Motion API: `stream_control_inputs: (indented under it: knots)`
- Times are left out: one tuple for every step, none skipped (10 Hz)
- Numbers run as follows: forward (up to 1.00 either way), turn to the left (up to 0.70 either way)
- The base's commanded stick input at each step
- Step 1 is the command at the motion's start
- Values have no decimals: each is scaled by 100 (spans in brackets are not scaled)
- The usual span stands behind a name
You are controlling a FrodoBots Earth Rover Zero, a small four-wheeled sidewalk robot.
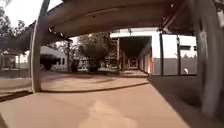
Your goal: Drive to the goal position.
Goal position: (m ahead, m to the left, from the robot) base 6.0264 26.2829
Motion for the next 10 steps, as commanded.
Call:
stream_control_inputs:
  knots:
    - [70, 0]
    - [70, 0]
    - [70, 0]
    - [70, 0]
    - [70, 0]
    - [70, 0]
    - [70, 0]
    - [70, 0]
    - [70, 0]
    - [70, 0]
